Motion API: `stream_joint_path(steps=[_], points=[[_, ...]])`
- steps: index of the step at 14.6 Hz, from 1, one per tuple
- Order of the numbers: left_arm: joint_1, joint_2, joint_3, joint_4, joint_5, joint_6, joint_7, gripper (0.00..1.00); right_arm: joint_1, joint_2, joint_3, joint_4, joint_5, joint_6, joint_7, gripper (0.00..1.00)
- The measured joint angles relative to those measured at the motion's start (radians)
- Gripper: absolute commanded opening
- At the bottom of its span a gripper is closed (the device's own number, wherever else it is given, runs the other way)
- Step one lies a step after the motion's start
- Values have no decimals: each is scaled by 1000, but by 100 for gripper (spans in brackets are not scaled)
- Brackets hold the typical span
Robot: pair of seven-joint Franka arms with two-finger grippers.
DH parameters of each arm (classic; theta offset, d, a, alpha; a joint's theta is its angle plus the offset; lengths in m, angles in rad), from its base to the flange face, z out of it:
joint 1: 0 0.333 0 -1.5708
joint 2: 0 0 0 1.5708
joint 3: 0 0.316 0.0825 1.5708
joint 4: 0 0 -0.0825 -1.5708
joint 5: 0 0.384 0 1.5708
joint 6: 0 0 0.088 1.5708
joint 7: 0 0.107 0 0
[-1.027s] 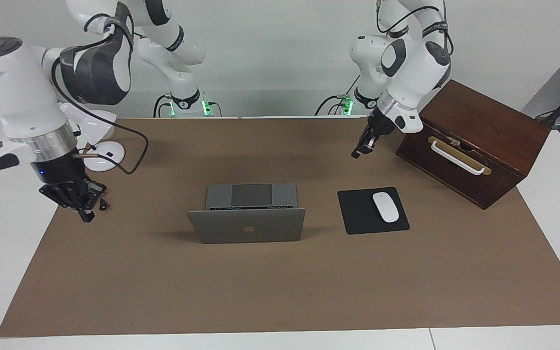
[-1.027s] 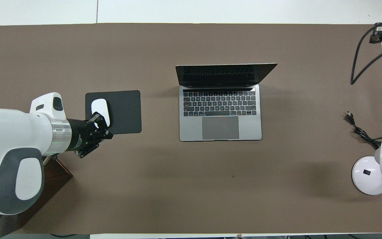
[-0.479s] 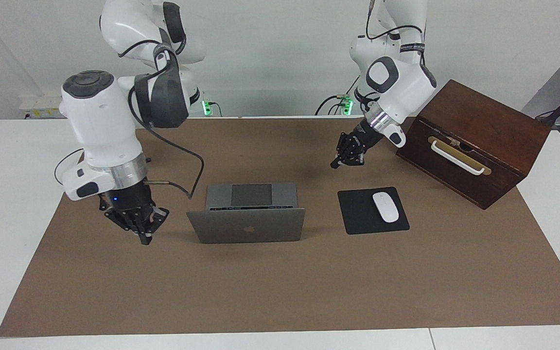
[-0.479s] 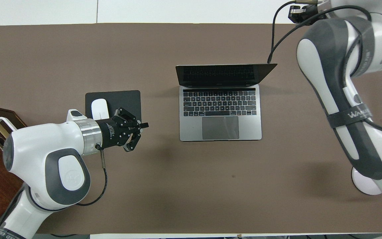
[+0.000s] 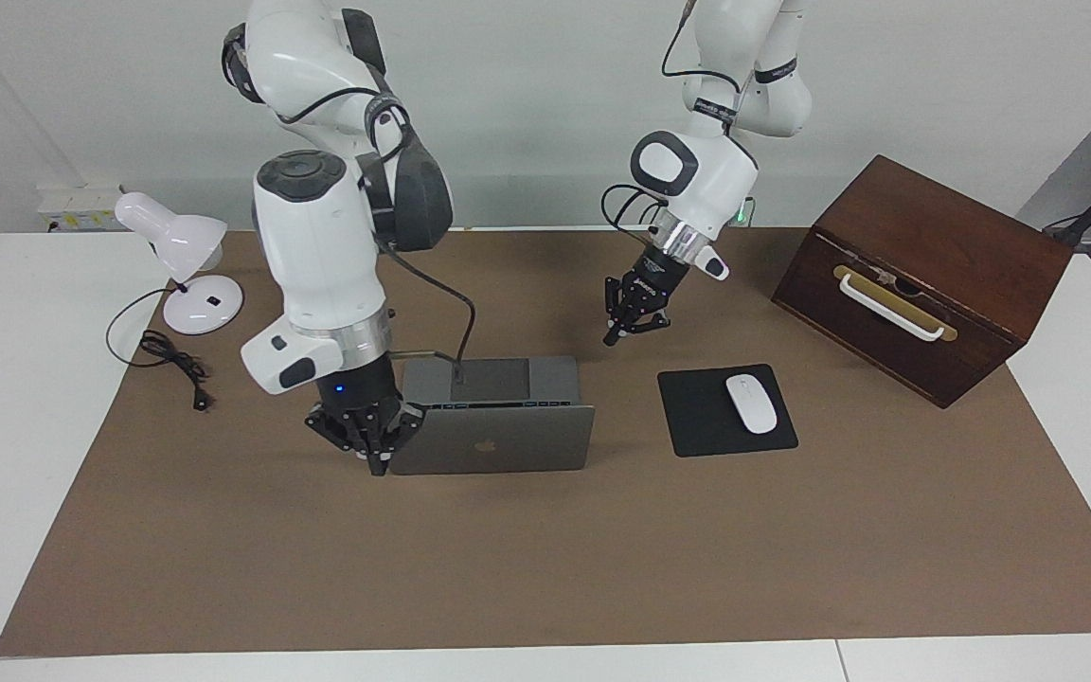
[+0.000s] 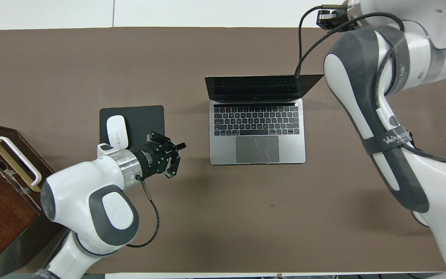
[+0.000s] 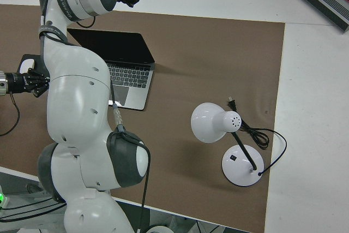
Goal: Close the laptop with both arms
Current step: 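Bring the left gripper to the laptop front while the right gripper reaches the lid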
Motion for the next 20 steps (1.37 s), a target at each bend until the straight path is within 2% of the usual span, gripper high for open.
stream_joint_path(steps=[5, 8, 12, 20], points=[[-22, 67, 4, 52, -127, 26, -4, 0, 96, 5, 0, 0, -1, 0, 29, 0], [-97, 142, 0, 99, -147, 87, -12, 0, 97, 5, -1, 0, -2, 0, 31, 0], [-113, 243, 4, 191, -161, 134, -18, 0, 88, 12, -4, -6, -2, 1, 31, 0], [-115, 283, 1, 214, -164, 143, -18, 0, 89, 15, 1, -52, -1, 1, 31, 0]])
